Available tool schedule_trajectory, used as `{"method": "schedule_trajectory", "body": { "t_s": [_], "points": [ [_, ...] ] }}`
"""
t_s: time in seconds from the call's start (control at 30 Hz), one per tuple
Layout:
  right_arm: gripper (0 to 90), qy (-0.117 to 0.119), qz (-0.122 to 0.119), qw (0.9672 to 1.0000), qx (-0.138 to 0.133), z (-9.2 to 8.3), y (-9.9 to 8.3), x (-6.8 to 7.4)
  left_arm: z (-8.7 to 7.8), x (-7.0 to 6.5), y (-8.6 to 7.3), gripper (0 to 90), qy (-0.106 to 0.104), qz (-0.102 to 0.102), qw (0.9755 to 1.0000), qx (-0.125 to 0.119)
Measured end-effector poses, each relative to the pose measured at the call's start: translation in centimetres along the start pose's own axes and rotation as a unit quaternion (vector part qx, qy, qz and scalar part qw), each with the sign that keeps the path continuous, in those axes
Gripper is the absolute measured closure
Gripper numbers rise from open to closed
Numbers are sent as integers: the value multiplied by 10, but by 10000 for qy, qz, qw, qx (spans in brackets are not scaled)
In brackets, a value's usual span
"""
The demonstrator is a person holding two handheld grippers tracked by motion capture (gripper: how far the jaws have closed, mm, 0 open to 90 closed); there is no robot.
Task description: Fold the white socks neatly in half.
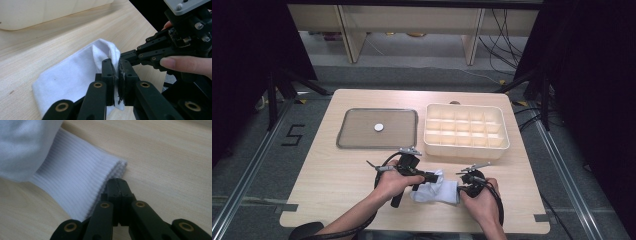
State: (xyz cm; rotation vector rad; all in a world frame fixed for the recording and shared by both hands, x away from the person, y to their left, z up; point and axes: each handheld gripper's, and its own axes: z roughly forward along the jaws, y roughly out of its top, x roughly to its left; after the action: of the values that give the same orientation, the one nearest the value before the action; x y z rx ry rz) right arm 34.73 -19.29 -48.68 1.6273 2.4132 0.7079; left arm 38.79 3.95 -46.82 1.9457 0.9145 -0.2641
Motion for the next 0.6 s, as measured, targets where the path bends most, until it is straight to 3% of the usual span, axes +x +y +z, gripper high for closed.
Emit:
{"method": "schedule_trajectory", "body": {
  "t_s": [0.13, 0.2, 0.27, 0.37, 0.6],
  "points": [
    [900, -11, -16, 10000, -35, 1, 1, 0, 2, -2, -1, 835, 45, 4, 9999, -115],
    [900, -8, 8, 10000, -25, 1, 1, 1, 1, -1, 0, 836, -10, 32, 10000, 11],
    [900, -9, 11, 10000, -26, 1, 1, 1, 0, -3, 1, 837, 108, 38, 9999, 72],
    [900, -10, 6, 10000, -29, 1, 1, 2, 1, -3, 1, 837, -46, 32, 10000, -6],
    [900, 3, 25, 10000, -11, 1, 2, 3, 3, -8, 4, 837, 6, 70, 9999, -102]
  ]
}}
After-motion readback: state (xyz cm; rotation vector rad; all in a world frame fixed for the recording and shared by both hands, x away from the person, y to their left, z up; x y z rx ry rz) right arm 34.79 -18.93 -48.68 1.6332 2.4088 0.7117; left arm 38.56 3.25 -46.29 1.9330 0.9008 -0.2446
